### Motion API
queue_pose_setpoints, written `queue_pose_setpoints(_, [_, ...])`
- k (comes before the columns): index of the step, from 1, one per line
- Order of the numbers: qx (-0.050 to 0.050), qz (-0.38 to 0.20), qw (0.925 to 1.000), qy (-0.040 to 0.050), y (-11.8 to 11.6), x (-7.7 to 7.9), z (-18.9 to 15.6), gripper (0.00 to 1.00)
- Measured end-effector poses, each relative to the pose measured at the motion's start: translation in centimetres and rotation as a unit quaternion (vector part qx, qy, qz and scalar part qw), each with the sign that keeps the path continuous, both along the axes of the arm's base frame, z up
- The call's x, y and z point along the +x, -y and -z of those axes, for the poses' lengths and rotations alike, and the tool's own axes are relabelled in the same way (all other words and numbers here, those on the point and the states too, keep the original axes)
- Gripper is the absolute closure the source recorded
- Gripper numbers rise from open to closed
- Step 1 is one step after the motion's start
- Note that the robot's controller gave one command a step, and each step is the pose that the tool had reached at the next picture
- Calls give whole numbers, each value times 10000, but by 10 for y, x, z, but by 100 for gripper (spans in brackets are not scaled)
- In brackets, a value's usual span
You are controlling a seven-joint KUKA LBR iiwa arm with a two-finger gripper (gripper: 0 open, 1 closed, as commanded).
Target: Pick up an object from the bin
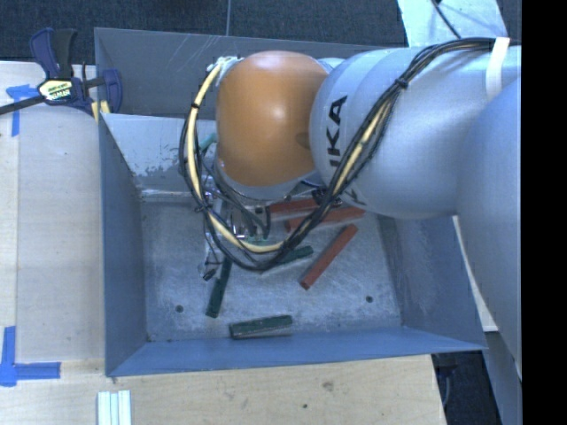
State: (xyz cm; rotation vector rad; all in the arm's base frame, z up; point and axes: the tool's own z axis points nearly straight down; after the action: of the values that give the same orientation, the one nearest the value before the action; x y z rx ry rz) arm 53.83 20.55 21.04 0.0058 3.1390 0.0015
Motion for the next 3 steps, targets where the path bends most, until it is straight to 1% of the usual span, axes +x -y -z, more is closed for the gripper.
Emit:
queue_pose_setpoints(1, [-19, -411, 9991, -36, 60, 11, 140, 0])
queue_pose_setpoints(2, [-7, -2127, 9771, 21, 107, -30, 140, 0])
queue_pose_setpoints(3, [0, -2122, 9772, 21, 105, -30, 139, 100])
